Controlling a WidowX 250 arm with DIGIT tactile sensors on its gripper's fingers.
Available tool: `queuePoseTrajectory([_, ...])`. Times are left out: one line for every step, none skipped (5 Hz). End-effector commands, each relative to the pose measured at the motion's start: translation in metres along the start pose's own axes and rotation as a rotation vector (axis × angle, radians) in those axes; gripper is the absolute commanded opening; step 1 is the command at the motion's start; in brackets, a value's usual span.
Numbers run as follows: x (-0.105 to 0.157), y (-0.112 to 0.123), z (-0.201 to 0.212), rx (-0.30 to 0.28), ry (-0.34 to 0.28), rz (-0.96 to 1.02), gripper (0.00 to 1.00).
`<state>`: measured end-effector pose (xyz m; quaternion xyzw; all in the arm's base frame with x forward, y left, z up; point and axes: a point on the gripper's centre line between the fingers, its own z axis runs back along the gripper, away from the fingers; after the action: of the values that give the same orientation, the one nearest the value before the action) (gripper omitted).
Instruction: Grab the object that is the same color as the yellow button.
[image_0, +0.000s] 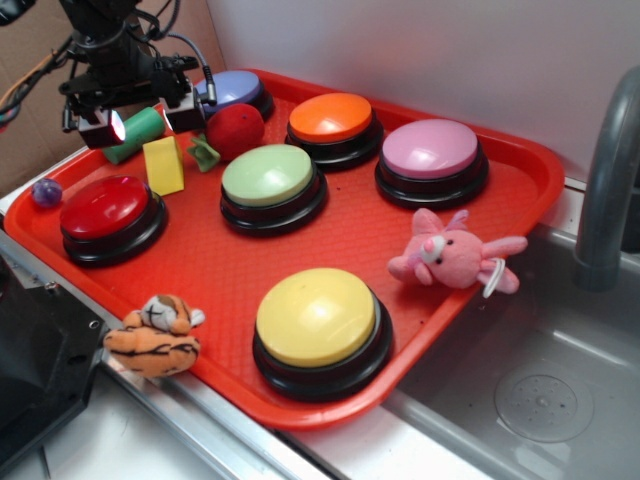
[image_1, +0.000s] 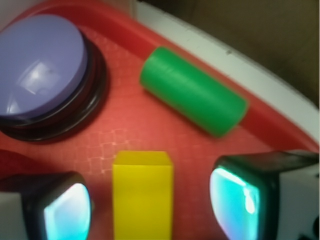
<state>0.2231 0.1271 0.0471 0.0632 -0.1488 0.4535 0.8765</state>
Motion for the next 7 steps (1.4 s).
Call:
queuePoseTrajectory([0.004, 0.004, -0.011, -0.009, -0.015, 0.051, 1.0])
queuePoseTrajectory([0.0, 0.001, -0.018, -0.002, -0.001, 0.072, 1.0])
queuePoseTrajectory([-0.002, 0.0, -0.024, -0.008, 0.006, 0.088, 1.0])
queuePoseTrajectory([-0.001, 0.003, -0.022, -0.006, -0.018, 0.085, 0.0])
queuePoseTrajectory([0.001, 0.005, -0.013, -0.028, -0.037, 0.05, 0.0])
queuePoseTrajectory([0.003, 0.001, 0.013, -0.054, -0.063, -0.019, 0.0])
queuePoseTrajectory([-0.001, -0.002, 0.046, -0.097, -0.045, -0.108, 0.0])
